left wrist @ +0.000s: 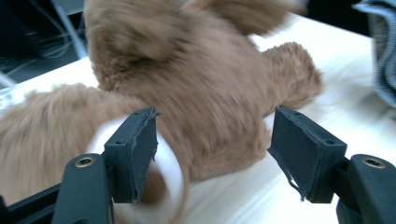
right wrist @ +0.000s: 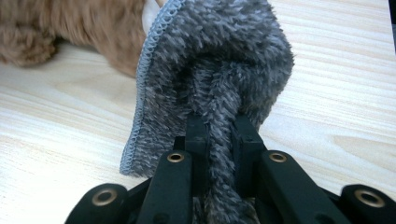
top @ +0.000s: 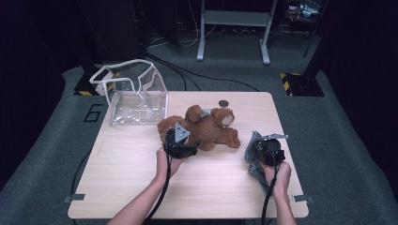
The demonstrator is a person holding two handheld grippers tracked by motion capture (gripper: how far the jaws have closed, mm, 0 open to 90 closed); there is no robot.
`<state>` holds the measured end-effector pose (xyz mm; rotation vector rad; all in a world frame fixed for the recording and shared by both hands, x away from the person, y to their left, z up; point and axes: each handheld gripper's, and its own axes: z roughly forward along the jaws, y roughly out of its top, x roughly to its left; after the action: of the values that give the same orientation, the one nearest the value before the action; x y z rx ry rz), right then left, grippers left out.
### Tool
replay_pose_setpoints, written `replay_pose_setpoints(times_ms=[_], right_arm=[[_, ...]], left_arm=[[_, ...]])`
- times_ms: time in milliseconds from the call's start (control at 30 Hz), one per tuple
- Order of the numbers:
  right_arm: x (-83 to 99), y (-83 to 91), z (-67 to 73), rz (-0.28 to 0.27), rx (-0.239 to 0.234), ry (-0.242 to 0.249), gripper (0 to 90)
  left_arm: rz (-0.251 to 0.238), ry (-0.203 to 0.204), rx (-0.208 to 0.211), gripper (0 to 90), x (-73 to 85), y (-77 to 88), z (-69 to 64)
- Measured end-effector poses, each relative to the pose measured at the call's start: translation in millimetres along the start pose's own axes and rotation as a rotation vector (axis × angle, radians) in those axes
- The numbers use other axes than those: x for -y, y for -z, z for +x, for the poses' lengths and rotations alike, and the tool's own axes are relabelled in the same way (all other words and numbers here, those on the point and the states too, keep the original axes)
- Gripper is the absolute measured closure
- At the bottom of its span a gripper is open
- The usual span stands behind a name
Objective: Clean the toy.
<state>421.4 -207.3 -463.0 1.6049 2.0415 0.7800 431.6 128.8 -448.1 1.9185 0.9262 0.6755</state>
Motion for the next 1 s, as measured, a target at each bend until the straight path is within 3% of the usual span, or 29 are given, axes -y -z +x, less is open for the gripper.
replay_pose_setpoints(times_ms=[200, 367, 500, 633, 733, 900, 1000], right_arm=[[-0.2, 0.4, 2.6, 0.005, -0.011, -0.008, 79.9], [-1.0, 0.4, 2.8, 0.002, -0.014, 0.012, 79.9], [-2.1, 1.4, 3.9, 0.006, -0.018, 0.006, 79.8], [-2.8, 1.1, 5.1, 0.008, -0.019, 0.007, 79.8], [-3.1, 0.2, 6.1, 0.010, -0.021, 0.015, 79.9], [-3.6, 2.1, 8.8, 0.011, -0.022, 0.019, 79.9], [-4.9, 3.3, 9.3, 0.002, -0.025, 0.026, 80.0]], left_arm=[[-0.002, 0.017, -0.080, 28.5, -3.8, 1.5, 14.2], [0.001, 0.066, -0.130, 26.5, -4.1, -2.0, 29.1], [0.020, 0.083, -0.170, 24.7, -6.1, -8.4, 40.9], [0.074, 0.081, -0.165, 24.7, -5.2, -21.4, 45.5], [0.110, 0.069, -0.194, 27.6, -0.4, -32.2, 45.5], [0.107, 0.084, -0.186, 43.8, 6.0, -38.2, 49.7], [0.095, 0.050, -0.158, 50.9, 8.3, -36.0, 49.5]])
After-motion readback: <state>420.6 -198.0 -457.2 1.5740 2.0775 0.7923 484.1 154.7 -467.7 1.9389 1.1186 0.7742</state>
